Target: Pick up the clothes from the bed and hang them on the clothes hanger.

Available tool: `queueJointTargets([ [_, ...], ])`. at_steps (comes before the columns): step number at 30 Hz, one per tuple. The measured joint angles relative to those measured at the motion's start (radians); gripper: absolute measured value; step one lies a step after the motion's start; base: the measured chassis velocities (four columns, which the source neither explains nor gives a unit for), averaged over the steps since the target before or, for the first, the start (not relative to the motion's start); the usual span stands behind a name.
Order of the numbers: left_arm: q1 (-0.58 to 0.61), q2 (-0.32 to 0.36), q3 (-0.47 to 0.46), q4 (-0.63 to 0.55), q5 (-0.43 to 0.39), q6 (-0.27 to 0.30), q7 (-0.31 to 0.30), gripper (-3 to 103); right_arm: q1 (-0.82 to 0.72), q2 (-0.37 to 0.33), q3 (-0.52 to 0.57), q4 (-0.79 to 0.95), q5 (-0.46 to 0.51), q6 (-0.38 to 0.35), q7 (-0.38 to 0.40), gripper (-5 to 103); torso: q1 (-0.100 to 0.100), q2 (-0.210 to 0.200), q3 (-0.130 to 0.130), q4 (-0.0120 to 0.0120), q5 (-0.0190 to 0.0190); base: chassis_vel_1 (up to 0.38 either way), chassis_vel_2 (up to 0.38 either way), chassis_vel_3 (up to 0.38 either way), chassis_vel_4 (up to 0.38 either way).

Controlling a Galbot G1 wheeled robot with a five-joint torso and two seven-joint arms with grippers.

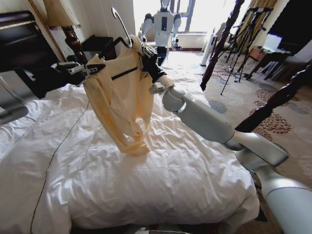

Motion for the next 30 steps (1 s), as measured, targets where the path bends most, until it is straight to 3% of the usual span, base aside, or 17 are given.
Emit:
queueJointTargets([
  [12,0.002,-0.005,0.007,-0.009,0.040,-0.010,0.007,4,0.002,0.059,-0.017,-0.019,-0.007,-0.006,0.017,0,0.000,0.000,0.000,0.0005,-0.0003,0.000,0.000,0.000,0.000],
  [19,0.007,-0.032,-0.001,0.008,0.054,-0.002,0.030,4,0.009,0.029,-0.022,-0.008,0.024,-0.082,0.062,5,0.000,0.000,0.000,0.0003,-0.0001,0.000,0.000,0.000,0.000],
  [25,0.010,-0.051,0.003,0.009,0.071,-0.003,0.032,4,0.010,-0.016,-0.021,0.019,0.078,-0.125,0.079,20,0.000,0.000,0.000,0.0002,0.0000,0.000,0.000,0.000,0.000],
  [30,0.013,-0.058,0.004,0.029,0.085,-0.004,0.030,4,0.012,-0.053,-0.042,0.071,0.163,-0.151,0.084,41,0.000,0.000,0.000,0.0002,-0.0001,0.000,0.000,0.000,0.000],
])
